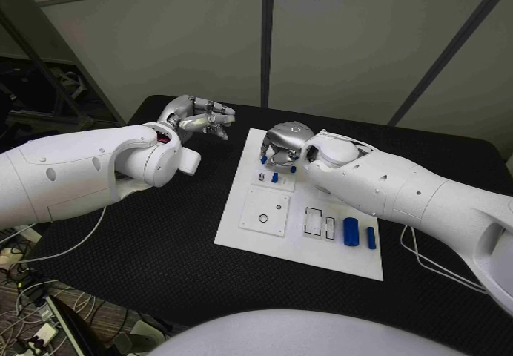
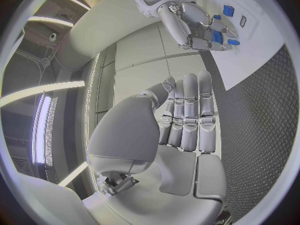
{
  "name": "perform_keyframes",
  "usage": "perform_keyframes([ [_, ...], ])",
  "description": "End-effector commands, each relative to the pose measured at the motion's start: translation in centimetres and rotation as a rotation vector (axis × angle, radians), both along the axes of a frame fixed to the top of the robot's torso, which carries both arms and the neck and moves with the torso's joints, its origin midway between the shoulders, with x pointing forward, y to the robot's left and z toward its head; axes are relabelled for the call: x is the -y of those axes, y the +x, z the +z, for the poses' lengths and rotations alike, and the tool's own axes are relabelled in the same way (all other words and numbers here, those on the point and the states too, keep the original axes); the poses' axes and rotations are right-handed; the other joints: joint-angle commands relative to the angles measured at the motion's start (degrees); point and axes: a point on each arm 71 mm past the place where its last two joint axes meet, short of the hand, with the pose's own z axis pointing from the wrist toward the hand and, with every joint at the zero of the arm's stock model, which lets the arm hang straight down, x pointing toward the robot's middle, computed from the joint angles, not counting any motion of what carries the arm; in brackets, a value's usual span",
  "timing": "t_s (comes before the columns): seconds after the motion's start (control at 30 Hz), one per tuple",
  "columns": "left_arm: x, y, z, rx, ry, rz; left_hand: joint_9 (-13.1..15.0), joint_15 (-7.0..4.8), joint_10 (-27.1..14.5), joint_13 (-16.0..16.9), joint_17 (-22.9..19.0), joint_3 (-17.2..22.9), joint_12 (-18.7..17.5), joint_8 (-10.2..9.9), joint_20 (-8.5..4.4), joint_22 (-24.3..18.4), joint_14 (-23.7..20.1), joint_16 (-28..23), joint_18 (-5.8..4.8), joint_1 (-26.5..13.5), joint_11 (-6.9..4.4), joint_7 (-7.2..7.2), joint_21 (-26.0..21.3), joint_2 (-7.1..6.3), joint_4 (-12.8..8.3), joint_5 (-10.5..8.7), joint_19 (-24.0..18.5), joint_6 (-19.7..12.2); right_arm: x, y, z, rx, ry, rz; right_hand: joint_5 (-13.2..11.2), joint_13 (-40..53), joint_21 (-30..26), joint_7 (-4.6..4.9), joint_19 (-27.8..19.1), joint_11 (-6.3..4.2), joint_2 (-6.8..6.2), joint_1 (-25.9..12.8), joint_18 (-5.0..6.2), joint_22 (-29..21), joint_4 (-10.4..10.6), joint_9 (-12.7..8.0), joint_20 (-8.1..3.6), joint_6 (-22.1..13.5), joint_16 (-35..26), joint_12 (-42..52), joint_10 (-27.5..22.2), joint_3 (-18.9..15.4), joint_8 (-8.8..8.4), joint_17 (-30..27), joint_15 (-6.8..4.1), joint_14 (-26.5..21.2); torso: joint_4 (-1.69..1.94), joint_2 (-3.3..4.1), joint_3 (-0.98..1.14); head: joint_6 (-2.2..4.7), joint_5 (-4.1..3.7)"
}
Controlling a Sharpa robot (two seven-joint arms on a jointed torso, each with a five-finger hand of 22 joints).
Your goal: Assemble the parts on the task board
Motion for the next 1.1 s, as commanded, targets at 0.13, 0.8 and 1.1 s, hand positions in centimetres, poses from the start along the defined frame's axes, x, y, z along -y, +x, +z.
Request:
perform_keyframes([
  [0.13,0.1,0.07,0.1,-0.001,-0.007,-0.01,-0.1,0.17,-0.5,-0.1,0.1,-0.2,-0.3,0.0,0.01,0.1,0.0,-0.2,-1.04,0.3,0.0,0.29,0.3,0.24,0.0,0.19,-0.3,0.2,-0.09,-0.01,0.28,0.021,0.008,0.009,-0.4,-0.2,-0.3,0.18,3.5,0.12,-0.39,-0.3,-0.66,12.3,-0.1,-0.3,0.37,-1.2,-0.3,-0.5,-0.6,-0.3,-0.13,9.9,0.58,4.5,0.0,0.0,-0.02,-0.01,-0.04],
  [0.8,0.1,0.15,0.03,-0.006,-0.006,-0.01,-0.1,0.17,-0.5,-0.1,0.1,-0.2,-0.3,0.0,0.01,0.1,0.0,-0.2,-1.04,0.3,0.0,0.29,0.3,0.24,0.0,0.19,-0.3,0.2,-0.07,-0.15,0.37,0.03,0.017,0.028,-0.3,-0.1,-0.5,0.6,3.4,0.46,0.18,1.2,-0.63,12.3,-1.5,-1.4,0.77,-2.6,-0.4,-0.6,-0.7,1.0,0.16,9.8,0.91,4.5,-0.02,0.02,-0.04,-0.1,-0.13],
  [1.1,-0.15,0.22,-0.05,-0.015,-0.004,-0.009,-0.3,0.15,-0.4,-0.2,0.2,-0.3,-0.2,0.0,0.0,0.3,0.1,-0.2,-1.02,0.4,-0.01,0.3,0.4,0.29,-0.2,0.18,-0.3,0.3,0.29,-0.73,0.88,0.061,0.063,0.054,-0.7,-0.5,-0.7,0.79,3.3,0.64,-0.84,0.3,-0.56,12.1,-1.6,-1.9,0.89,-3.0,-0.6,-1.1,-0.9,0.7,-0.02,9.6,1.05,4.4,-0.01,-0.03,-0.03,0.05,-0.08],
])
